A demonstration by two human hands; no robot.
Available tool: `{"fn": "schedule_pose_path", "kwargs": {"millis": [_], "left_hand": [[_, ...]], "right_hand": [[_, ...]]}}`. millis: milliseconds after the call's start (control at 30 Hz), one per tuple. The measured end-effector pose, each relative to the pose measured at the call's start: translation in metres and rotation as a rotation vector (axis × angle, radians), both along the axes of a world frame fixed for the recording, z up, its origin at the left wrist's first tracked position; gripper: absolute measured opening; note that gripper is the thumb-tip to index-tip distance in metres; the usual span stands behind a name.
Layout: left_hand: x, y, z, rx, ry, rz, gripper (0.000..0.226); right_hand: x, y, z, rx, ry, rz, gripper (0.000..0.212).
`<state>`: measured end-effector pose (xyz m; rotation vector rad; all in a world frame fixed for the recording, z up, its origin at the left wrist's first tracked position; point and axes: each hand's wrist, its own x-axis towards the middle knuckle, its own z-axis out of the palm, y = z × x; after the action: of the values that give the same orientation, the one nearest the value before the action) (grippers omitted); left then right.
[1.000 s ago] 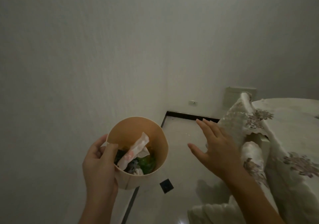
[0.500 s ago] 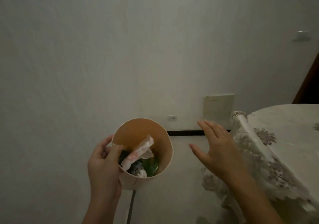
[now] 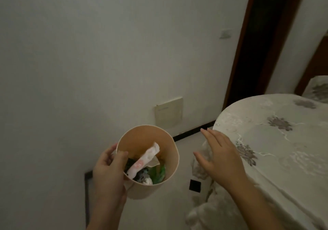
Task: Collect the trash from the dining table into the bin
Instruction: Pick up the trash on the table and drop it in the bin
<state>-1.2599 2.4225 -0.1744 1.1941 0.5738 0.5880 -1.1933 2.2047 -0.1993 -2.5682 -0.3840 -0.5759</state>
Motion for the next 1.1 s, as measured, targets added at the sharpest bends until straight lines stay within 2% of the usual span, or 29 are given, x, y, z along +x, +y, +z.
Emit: {"fn": "schedule_pose_path", "kwargs": {"millis": [233, 567, 700, 833, 967, 1100], "left_hand": [[0.168, 0.026, 0.007, 0.037, 0.033, -0.242, 0.027], [0.356, -0.015, -0.025, 0.033, 0.104, -0.505, 0.028], [0.417, -0.036, -0.037, 0.062, 0.137, -0.576, 0.032], [0.466, -0.055, -0.052, 0.098, 0.188, -0.642, 0.029], [0.507, -0.069, -0.061, 0.108, 0.244, -0.713, 0.024], [0.548, -0.081, -0.070, 0.077, 0.283, -0.800, 0.022]], "right_hand": [[0.112, 0.019, -0.003, 0.026, 0.079, -0.219, 0.059], [0.258, -0.023, -0.039, 0.081, 0.292, -0.578, 0.053], [0.307, -0.034, -0.066, 0.076, 0.492, -0.679, 0.049], [0.343, -0.040, -0.101, 0.077, 0.609, -0.754, 0.042], [0.364, -0.049, -0.126, 0.109, 0.658, -0.793, 0.042], [0.374, -0.057, -0.144, 0.133, 0.649, -0.777, 0.029]]}}
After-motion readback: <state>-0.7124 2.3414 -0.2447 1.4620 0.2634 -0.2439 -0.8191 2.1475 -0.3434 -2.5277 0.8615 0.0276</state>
